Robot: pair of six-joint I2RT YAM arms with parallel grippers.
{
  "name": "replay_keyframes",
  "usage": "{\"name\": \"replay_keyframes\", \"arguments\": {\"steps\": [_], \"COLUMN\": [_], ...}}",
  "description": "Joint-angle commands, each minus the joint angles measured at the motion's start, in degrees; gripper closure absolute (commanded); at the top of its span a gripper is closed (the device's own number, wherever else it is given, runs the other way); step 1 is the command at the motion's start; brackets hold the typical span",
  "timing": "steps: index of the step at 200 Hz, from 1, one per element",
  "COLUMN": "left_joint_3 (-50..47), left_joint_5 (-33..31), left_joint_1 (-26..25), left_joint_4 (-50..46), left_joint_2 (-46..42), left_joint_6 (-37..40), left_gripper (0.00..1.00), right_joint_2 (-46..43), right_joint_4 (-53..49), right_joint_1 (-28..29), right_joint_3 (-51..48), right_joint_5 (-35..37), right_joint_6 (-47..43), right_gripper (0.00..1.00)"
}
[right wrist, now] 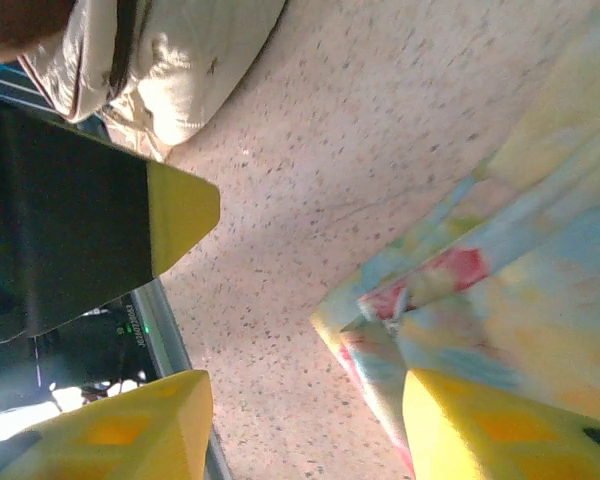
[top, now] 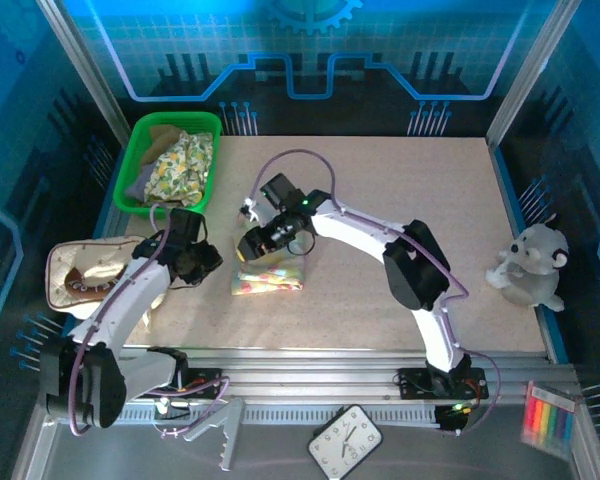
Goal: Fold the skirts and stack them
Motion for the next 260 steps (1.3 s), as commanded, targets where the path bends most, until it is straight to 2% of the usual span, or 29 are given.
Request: {"name": "replay_keyframes", "arguments": {"steps": [1, 6, 13, 22, 33, 41, 63, 83, 95, 108, 124, 141, 159, 176, 189, 197, 210, 227, 248, 260], "left_joint_3": [0.1, 0.1, 0.3, 0.6, 1.5, 2.1, 2.9, -1.7, -4.4, -4.5, -3.2, -1.8, 1.7, 7.0, 11.5, 14.7, 18.2, 19.2, 18.2, 16.6], "left_joint_5": [5.9, 8.3, 10.9, 13.3, 15.0, 15.4, 12.7, 9.5, 8.9, 8.6, 7.0, 5.3, 4.8, 6.9, 8.7, 8.1, 6.9, 7.5, 9.3, 10.3], "left_joint_1": [0.1, -0.1, -0.8, -2.4, -4.5, -6.1, -8.8, -9.0, -8.5, -8.1, -8.0, -7.8, -7.4, -7.6, -8.0, -8.0, -7.5, -6.7, -6.6, -6.7], "left_joint_4": [2.7, 4.8, 7.3, 10.4, 13.8, 15.8, 17.2, 22.6, 25.8, 25.0, 22.2, 21.0, 20.9, 20.4, 18.5, 15.6, 12.0, 10.8, 10.0, 9.5], "left_joint_2": [0.2, 0.6, 1.3, 2.6, 4.6, 6.5, 12.0, 14.3, 15.5, 17.8, 20.6, 22.3, 25.2, 30.1, 33.2, 34.0, 33.3, 29.9, 26.1, 24.3], "left_joint_6": [-1.5, -2.0, -3.0, -4.4, -5.9, -6.6, -9.6, -12.6, -13.1, -11.7, -9.0, -5.8, -0.3, 3.1, 6.2, 8.1, 10.3, 10.9, 8.9, 6.9], "left_gripper": [0.78, 0.78, 0.78, 0.79, 0.79, 0.79, 0.84, 0.86, 0.85, 0.86, 0.89, 0.90, 0.88, 0.91, 0.93, 0.92, 0.85, 0.72, 0.62, 0.53], "right_joint_2": [-1.9, -1.5, -0.9, 0.9, 3.9, 6.2, 12.1, 17.7, 19.2, 18.9, 16.0, 9.3, -0.1, -8.6, -14.1, -16.5, -20.3, -22.0, -18.3, -14.8], "right_joint_4": [-3.7, -4.1, -4.4, -5.0, -7.0, -8.6, -13.4, -16.2, -17.6, -18.5, -17.4, -13.1, -4.4, 6.8, 15.9, 17.9, 16.1, 12.3, 7.4, 4.0], "right_joint_1": [-3.5, -4.1, -5.1, -6.2, -7.5, -8.3, -9.0, -8.9, -8.9, -9.0, -9.2, -10.1, -11.0, -10.4, -9.3, -9.0, -9.5, -11.3, -12.7, -12.7], "right_joint_3": [2.5, 2.5, 2.6, 3.5, 6.1, 8.5, 15.8, 20.7, 21.9, 20.7, 15.0, 3.9, -11.0, -24.1, -32.0, -34.2, -35.1, -33.7, -28.3, -23.6], "right_joint_5": [9.1, 12.1, 15.2, 17.4, 18.2, 17.8, 15.7, 15.1, 17.3, 20.8, 24.4, 25.2, 22.0, 14.3, 9.8, 10.0, 13.9, 18.6, 18.5, 18.5], "right_joint_6": [-1.6, -1.5, -1.5, -2.2, -4.0, -5.3, -9.2, -9.9, -7.6, -3.9, 1.0, 7.3, 15.9, 25.4, 31.2, 32.4, 29.8, 20.6, 7.1, 0.0], "right_gripper": [0.49, 0.55, 0.69, 0.83, 0.95, 1.00, 1.00, 1.00, 1.00, 1.00, 1.00, 1.00, 1.00, 1.00, 0.91, 0.84, 0.74, 0.64, 0.58, 0.55]}}
